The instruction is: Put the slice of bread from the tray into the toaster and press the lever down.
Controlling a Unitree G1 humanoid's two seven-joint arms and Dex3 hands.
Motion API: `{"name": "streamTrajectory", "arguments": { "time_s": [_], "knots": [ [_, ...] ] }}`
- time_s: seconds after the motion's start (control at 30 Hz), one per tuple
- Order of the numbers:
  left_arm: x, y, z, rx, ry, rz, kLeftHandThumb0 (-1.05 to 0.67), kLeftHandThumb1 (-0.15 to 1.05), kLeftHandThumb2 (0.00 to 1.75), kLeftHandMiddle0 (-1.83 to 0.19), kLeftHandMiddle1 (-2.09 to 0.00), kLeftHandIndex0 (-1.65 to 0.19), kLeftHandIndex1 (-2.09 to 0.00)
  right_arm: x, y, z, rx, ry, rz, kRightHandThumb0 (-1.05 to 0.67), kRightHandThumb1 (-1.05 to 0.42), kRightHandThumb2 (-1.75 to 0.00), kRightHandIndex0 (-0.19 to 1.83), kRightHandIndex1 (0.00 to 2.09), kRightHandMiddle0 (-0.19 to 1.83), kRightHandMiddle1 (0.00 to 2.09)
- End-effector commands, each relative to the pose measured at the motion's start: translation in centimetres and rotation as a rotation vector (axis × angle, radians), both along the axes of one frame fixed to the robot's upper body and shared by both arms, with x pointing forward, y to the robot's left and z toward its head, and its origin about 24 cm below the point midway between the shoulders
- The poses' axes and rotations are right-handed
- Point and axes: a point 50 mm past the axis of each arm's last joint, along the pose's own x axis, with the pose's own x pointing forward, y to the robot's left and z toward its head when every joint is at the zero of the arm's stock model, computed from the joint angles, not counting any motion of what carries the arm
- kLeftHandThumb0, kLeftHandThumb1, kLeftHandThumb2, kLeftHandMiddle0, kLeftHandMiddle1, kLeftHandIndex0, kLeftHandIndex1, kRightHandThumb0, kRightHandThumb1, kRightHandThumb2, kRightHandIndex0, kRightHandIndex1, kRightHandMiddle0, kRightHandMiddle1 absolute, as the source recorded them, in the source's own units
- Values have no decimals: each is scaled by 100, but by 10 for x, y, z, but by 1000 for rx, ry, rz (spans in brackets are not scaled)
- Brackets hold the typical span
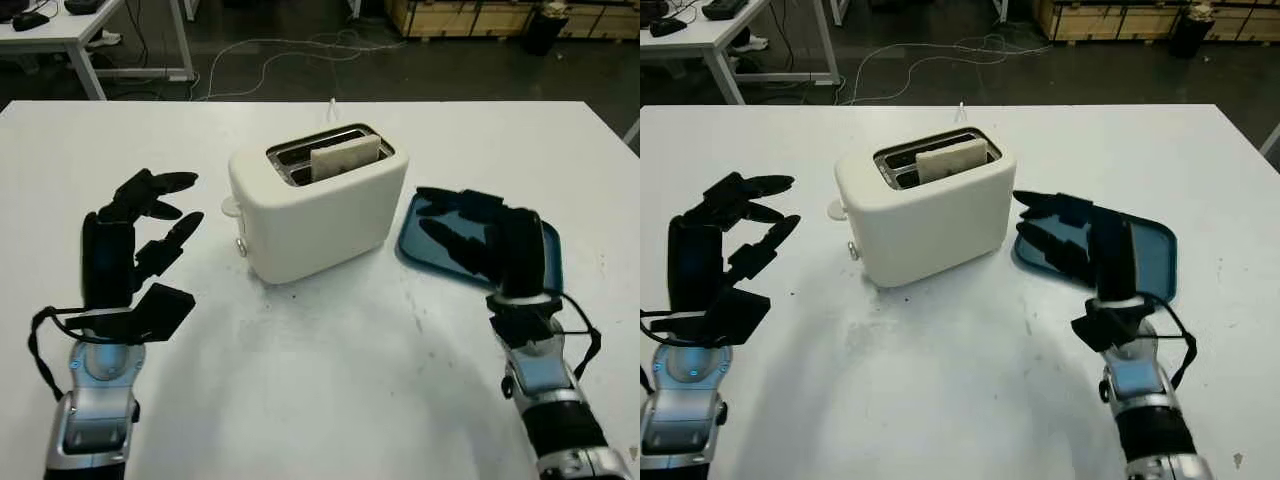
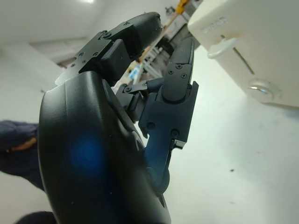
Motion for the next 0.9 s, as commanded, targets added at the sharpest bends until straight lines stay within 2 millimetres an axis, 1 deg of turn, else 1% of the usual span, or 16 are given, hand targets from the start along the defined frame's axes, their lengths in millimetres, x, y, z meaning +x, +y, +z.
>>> {"name": "streamTrajectory", "arguments": {
  "time_s": [0.0,0.17,0.3,0.4,0.47,0.6,0.73,0.8,0.87],
  "knots": [
    [2,3,13,80,-8,-4,-30,92,7,-61,-117,-70,-54,-1,0,0,21,55,0,-45,-92,-4,103,60,108,1],
    [8,9,27,227,36,-52,-30,90,1,-70,-111,-77,-46,1,2,0,44,137,-1,-48,-92,-3,101,47,104,0],
    [12,12,34,328,81,-95,-31,88,0,-72,-109,-82,-38,4,3,-3,64,214,4,-54,-92,-1,98,41,99,0],
    [15,14,40,387,85,-127,-31,84,0,-81,-106,-91,-30,4,3,-3,67,245,5,-54,-91,0,94,37,95,0],
    [18,15,44,405,85,-152,-26,83,0,-88,-110,-100,-28,5,3,-3,63,250,5,-53,-91,0,94,36,95,0],
    [25,16,50,495,97,-168,-21,86,1,-93,-119,-108,-23,7,3,-3,54,249,3,-52,-91,0,96,35,96,1],
    [31,15,56,609,106,-176,-26,89,1,-94,-121,-112,-20,8,2,-2,51,240,6,-51,-90,0,98,34,97,1],
    [35,14,58,642,111,-179,-29,90,1,-92,-127,-114,-17,8,2,-2,48,234,7,-50,-90,0,99,34,97,1],
    [40,14,60,659,111,-188,-30,91,1,-91,-127,-116,-16,8,2,-1,48,231,4,-50,-91,0,99,33,97,1]
  ]
}}
